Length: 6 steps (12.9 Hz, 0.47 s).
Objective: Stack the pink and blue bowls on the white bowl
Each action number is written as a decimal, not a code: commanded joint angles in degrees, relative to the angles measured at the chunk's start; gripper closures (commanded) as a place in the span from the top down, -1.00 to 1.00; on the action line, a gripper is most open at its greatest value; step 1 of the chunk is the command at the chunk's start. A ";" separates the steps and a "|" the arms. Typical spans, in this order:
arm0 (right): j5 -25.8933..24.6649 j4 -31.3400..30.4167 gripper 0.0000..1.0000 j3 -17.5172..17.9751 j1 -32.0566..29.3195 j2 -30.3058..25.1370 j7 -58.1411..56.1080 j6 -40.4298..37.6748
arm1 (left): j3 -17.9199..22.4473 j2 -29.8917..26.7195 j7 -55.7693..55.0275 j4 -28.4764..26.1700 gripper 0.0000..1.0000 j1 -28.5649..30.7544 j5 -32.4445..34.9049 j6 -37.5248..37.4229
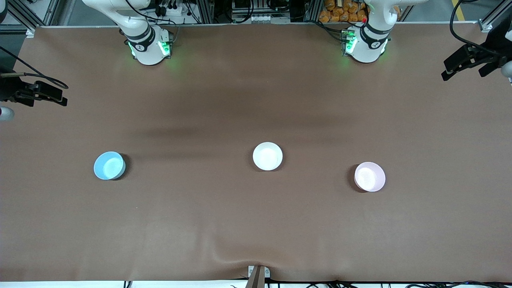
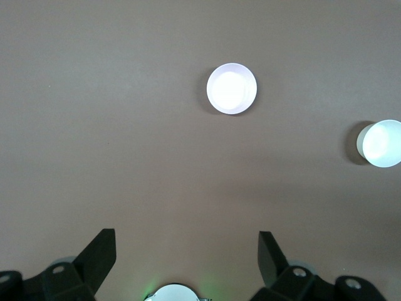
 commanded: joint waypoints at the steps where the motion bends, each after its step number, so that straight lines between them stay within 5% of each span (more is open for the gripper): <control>1: 0.65 -1.11 1.00 -0.30 -0.11 -1.56 0.87 1.50 | 1.25 -0.43 0.60 1.20 1.00 -2.63 0.97 -2.21; 6: 0.65 -1.11 1.00 -0.48 -0.20 -1.56 0.96 2.84 | 2.40 0.18 2.78 2.08 1.00 -1.85 0.36 -2.57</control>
